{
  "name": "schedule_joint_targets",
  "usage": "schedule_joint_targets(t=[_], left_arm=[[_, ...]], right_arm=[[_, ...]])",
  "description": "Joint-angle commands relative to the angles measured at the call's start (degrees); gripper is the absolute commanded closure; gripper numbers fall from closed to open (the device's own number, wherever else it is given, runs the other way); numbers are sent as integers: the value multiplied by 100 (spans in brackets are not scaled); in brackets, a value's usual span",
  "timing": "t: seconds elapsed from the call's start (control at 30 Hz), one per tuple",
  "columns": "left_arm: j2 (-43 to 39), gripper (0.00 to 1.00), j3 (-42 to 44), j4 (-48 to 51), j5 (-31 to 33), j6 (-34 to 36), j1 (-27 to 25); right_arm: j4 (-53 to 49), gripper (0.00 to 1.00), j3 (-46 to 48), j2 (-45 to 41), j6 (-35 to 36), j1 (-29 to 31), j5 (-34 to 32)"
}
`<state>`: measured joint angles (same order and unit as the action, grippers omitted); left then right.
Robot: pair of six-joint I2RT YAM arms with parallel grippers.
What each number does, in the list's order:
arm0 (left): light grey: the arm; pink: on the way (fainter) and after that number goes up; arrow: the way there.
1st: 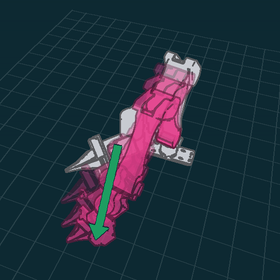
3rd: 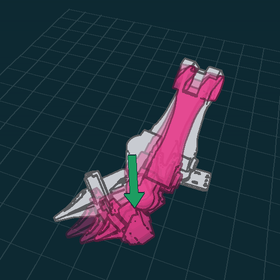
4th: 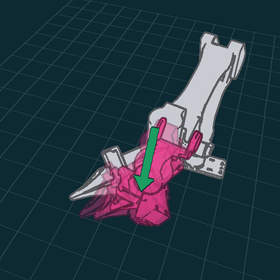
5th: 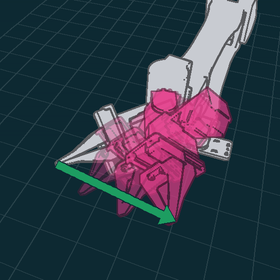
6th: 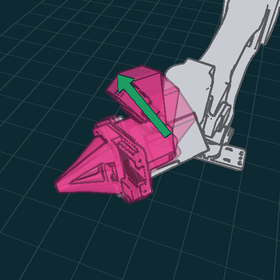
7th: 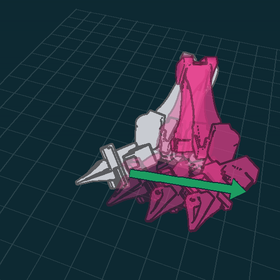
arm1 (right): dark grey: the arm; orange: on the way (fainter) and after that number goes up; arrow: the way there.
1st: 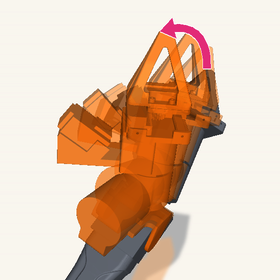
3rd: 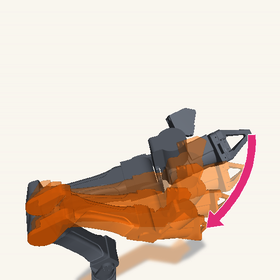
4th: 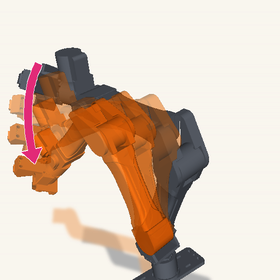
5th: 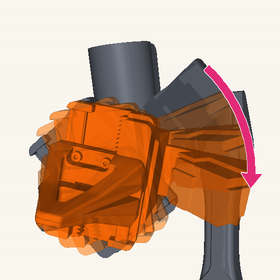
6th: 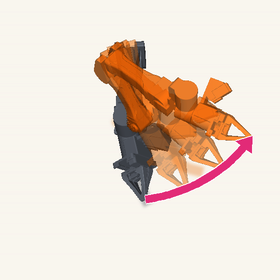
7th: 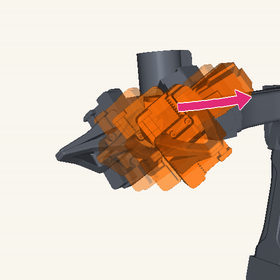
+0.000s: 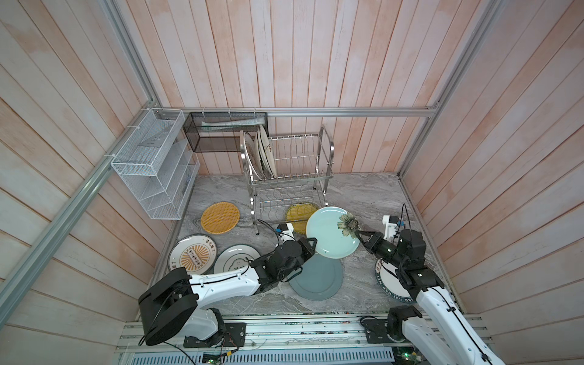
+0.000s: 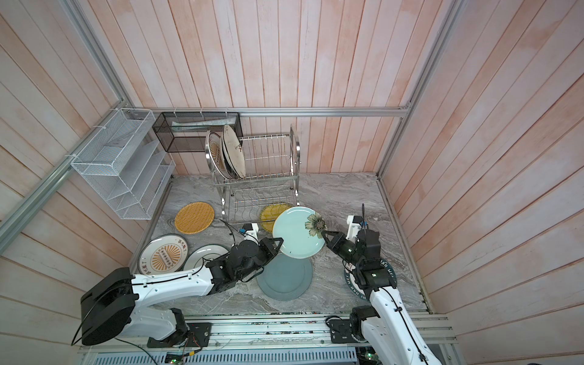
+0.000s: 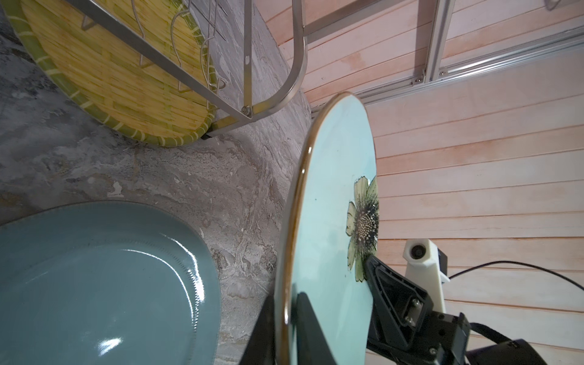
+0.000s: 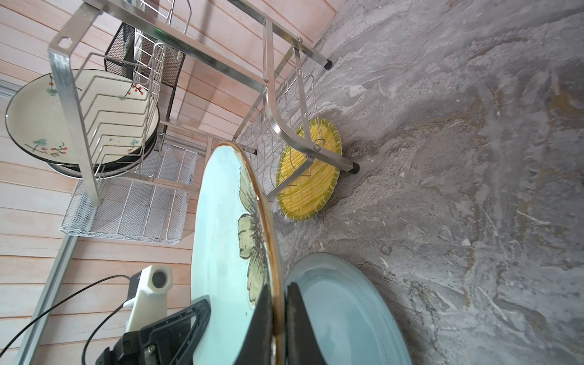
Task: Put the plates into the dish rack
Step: 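Close the left gripper on the sunflower plate rim while the right gripper opens, then raise the sunflower plate with the left gripper over the rack while the right arm withdraws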
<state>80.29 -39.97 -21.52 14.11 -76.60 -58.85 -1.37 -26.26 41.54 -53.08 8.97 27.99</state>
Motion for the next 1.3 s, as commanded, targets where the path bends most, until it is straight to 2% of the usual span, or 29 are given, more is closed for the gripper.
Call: schedule_joint_targets(t=[0.0, 0.13, 0.17, 0.23, 0.33, 0.47, 0.53, 0.6, 0.7, 0.8, 0.87, 0.93, 1.07, 1.17, 1.27], left_arm=[[103, 80, 43, -261, 117, -93, -74], [191, 79, -27, -261, 154, -89, -102], [202, 81, -23, -289, 156, -85, -100], [202, 93, -5, -291, 216, -100, -128], [97, 100, 2, -208, 388, -81, -208], [-198, 100, 77, -128, 570, 200, -310], [-473, 100, 125, 150, 794, 334, -436], [-774, 100, 167, 475, 998, 440, -573], [-1277, 100, 87, 1209, 1475, 673, -904], [-1742, 100, -176, 1964, 2135, 1048, -1335], [-1971, 100, -540, 2453, 2730, 1410, -1682], [-2091, 100, -1050, 2884, 3351, 1882, -2012], [-2050, 100, -1980, 2780, 4250, 3291, -2456], [-1959, 100, -2510, 2133, 4646, 4532, -2540], [-1809, 100, -2819, 722, 4890, 6244, -2549]], right_arm=[[602, 100, -109, -172, -111, 43, 312], [601, 100, -93, -206, -88, 43, 356], [601, 100, -85, -215, -93, 49, 365], [561, 100, -76, -242, -72, 43, 358], [548, 100, -47, -304, -57, 43, 347], [544, 99, -59, -249, 99, 52, 408], [532, 66, -84, -234, 237, 59, 384], [492, 47, -143, -196, 412, 53, 341], [402, 30, -328, -130, 682, 55, 235], [357, 21, -505, -74, 904, 54, 21], [359, 17, -576, -50, 1006, 52, -150], [424, 7, -592, -8, 1093, 52, -245], [524, 2, -560, 129, 1151, 54, -212], [570, 2, -442, 129, 1142, 57, -156], [565, 2, -307, 43, 1151, 57, -149]])
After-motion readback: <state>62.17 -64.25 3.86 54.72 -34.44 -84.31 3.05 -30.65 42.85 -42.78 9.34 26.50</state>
